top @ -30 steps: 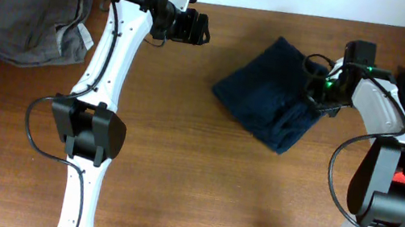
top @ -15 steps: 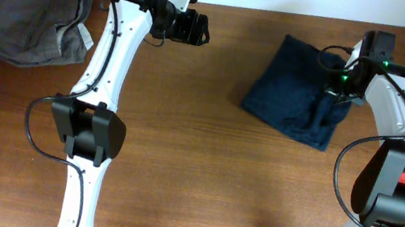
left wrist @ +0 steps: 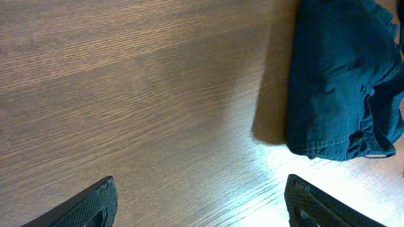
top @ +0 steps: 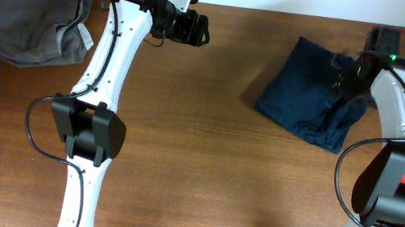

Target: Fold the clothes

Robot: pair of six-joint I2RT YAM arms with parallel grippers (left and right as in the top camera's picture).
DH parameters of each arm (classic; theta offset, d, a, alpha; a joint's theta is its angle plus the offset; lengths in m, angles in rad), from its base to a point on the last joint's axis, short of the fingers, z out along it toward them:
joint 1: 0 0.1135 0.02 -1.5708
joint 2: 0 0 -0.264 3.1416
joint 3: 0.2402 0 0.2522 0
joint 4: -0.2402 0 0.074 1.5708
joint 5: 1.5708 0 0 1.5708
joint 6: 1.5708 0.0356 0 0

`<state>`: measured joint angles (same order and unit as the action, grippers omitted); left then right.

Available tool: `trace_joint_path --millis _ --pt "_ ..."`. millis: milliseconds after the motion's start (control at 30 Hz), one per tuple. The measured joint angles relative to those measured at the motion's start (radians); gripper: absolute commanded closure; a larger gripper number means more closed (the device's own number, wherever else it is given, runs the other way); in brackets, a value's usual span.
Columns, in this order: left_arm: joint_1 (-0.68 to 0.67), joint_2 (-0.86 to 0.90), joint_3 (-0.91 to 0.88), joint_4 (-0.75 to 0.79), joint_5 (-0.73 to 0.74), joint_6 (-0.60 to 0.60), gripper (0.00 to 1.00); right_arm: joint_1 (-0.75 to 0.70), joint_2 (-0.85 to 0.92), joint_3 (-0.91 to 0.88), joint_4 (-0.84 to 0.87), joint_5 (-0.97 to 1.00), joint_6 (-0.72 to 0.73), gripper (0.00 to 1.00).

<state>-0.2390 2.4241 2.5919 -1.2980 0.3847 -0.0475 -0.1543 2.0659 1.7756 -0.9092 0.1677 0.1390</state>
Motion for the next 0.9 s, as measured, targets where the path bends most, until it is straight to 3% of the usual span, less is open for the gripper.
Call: trace_joint_path --millis 33,100,133,367,667,900 --pt "0.000 0.000 0.000 0.001 0.000 0.000 0.16 0.000 0.000 0.029 -0.004 -0.041 0.006 0.75" --pt "0.000 0.000 0.000 0.002 0.000 0.000 0.16 0.002 0.000 0.085 0.005 -0.147 0.009 0.94" --pt "0.000 0.000 0.000 0.002 0.000 0.001 0.16 0.003 0.000 0.099 0.014 -0.196 0.010 0.96" --pt "0.000 0.000 0.000 0.004 0.000 0.003 0.15 0.043 0.027 0.112 0.047 -0.460 0.011 0.96" --pt "0.000 0.000 0.000 0.003 0.000 0.003 0.15 0.061 0.245 0.096 0.071 -0.533 -0.020 0.96" --pt "0.000 0.000 0.000 0.007 0.000 0.003 0.15 0.069 0.289 0.091 0.010 -0.549 -0.072 0.96"
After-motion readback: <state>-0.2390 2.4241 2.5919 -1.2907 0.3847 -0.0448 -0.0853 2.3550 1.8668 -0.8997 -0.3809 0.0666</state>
